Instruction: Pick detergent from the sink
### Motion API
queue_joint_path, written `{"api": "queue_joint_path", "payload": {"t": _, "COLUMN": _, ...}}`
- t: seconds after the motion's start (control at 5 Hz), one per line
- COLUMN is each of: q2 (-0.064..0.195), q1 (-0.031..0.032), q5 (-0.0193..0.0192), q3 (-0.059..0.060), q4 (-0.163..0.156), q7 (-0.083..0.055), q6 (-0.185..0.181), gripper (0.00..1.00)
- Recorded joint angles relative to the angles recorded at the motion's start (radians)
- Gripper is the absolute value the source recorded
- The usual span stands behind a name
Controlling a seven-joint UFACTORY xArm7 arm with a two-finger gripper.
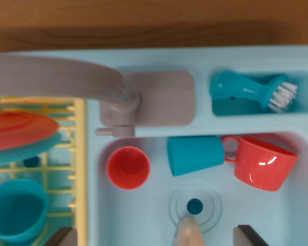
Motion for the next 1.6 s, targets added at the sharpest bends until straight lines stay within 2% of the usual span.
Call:
{"api": "queue_joint_path", "payload": {"t": 0.2, "q2": 0.004, "q1": -0.0045, "q5": -0.0058, "q3": -0.006, "q4": -0.047, "q7": -0.002, "q6": -0.043, "gripper": 0.0}}
{"api": "queue_joint_path", "payload": {"t": 0.4, "q2": 0.004, "q1": -0.0045, "q5": -0.0058, "q3": -0.006, "q4": -0.047, "q7": -0.002, "q6": -0.043, "gripper": 0.0}}
{"api": "queue_joint_path", "payload": {"t": 0.6, "q2": 0.008, "q1": -0.0088, "q5": -0.0115, "q3": -0.012, "q4": -0.093, "q7": -0.004, "q6": -0.085, "gripper": 0.0}}
{"api": "queue_joint_path", "payload": {"t": 0.8, "q2": 0.008, "q1": -0.0088, "q5": -0.0115, "q3": -0.012, "q4": -0.093, "q7": -0.004, "q6": -0.085, "gripper": 0.0}}
{"api": "queue_joint_path", "payload": {"t": 1.0, "q2": 0.012, "q1": -0.0132, "q5": -0.0172, "q3": -0.018, "q4": -0.14, "q7": -0.007, "q6": -0.128, "gripper": 0.0}}
{"api": "queue_joint_path", "payload": {"t": 1.2, "q2": 0.012, "q1": -0.0132, "q5": -0.0172, "q3": -0.018, "q4": -0.14, "q7": -0.007, "q6": -0.128, "gripper": 0.0}}
{"api": "queue_joint_path", "payload": {"t": 1.4, "q2": 0.016, "q1": -0.0175, "q5": -0.0229, "q3": -0.023, "q4": -0.186, "q7": -0.009, "q6": -0.17, "gripper": 0.0}}
{"api": "queue_joint_path", "payload": {"t": 1.6, "q2": 0.016, "q1": -0.0175, "q5": -0.0229, "q3": -0.023, "q4": -0.186, "q7": -0.009, "q6": -0.17, "gripper": 0.0}}
